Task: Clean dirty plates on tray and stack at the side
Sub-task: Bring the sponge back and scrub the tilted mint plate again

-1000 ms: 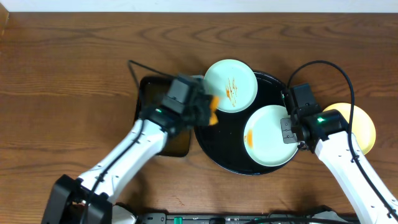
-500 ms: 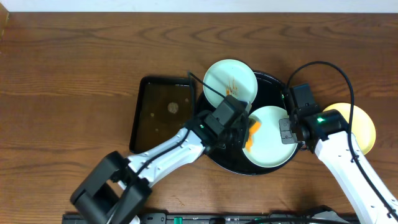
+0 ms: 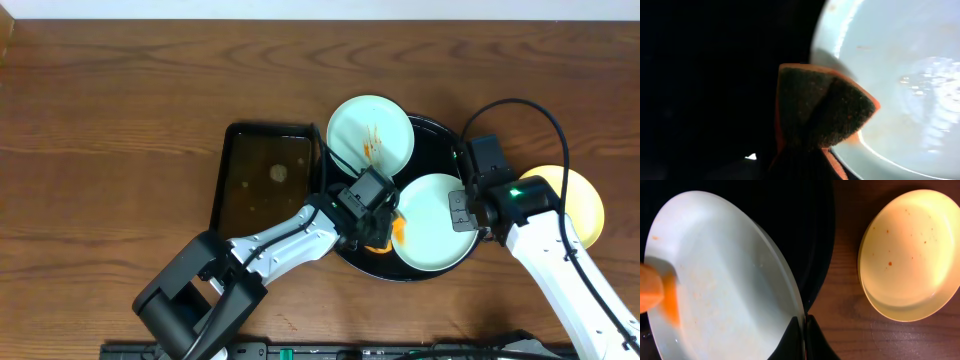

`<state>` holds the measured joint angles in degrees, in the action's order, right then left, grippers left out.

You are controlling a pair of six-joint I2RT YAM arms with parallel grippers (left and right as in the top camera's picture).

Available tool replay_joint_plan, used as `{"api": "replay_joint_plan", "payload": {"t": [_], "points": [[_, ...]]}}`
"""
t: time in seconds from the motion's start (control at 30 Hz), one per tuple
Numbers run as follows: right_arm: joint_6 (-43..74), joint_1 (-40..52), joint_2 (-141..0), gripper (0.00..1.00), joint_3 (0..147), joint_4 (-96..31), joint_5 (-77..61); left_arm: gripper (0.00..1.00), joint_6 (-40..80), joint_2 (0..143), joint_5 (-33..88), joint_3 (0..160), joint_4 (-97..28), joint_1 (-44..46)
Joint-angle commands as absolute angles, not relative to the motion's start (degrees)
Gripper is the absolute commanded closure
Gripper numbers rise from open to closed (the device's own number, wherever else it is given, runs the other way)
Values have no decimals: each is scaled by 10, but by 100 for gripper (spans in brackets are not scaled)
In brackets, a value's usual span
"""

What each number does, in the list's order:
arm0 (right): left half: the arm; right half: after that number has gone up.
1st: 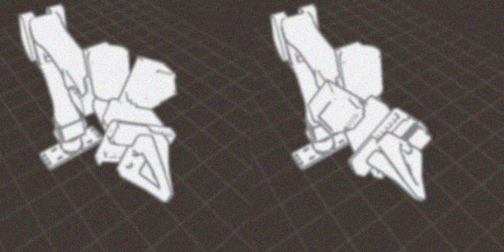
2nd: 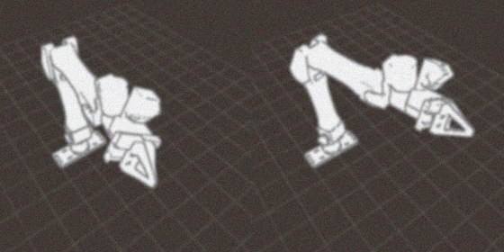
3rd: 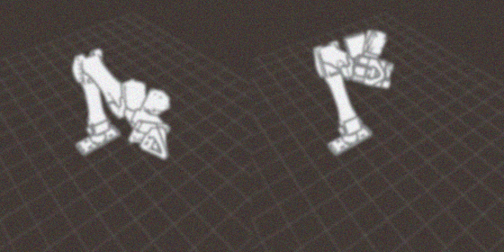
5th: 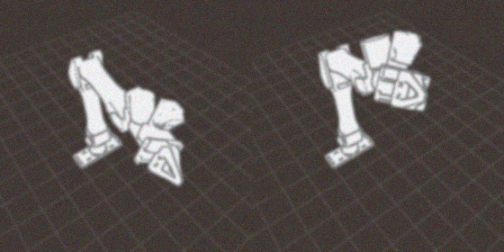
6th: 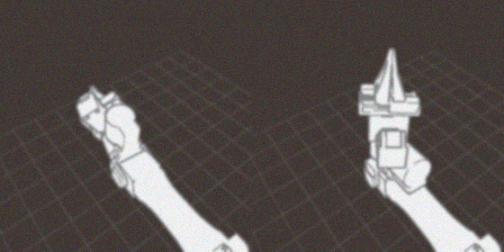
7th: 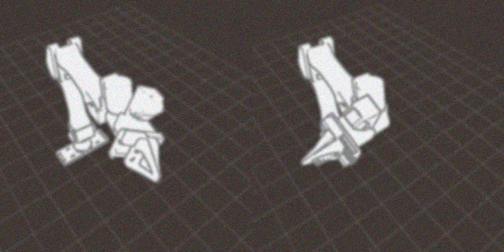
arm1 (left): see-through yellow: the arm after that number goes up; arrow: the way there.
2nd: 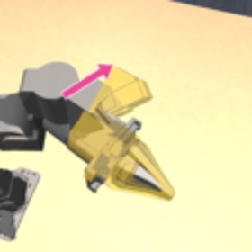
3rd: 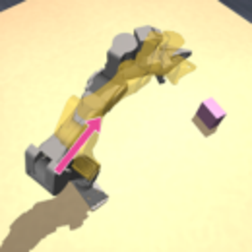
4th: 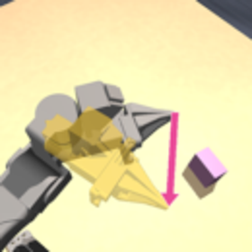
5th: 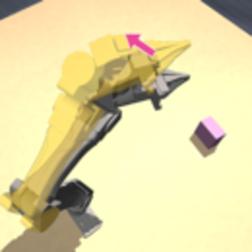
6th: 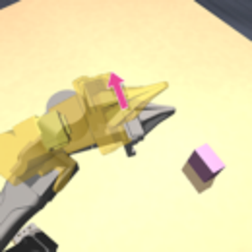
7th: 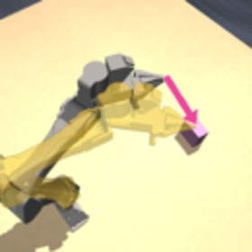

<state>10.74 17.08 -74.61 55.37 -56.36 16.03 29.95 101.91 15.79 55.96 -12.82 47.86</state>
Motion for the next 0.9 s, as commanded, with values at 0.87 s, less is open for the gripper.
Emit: {"api": "replay_joint_plan", "payload": {"t": [0.87], "points": [[120, 176, -746, 99, 555, -566, 161, 92, 86, 972, 128, 561, -132, 518]]}}
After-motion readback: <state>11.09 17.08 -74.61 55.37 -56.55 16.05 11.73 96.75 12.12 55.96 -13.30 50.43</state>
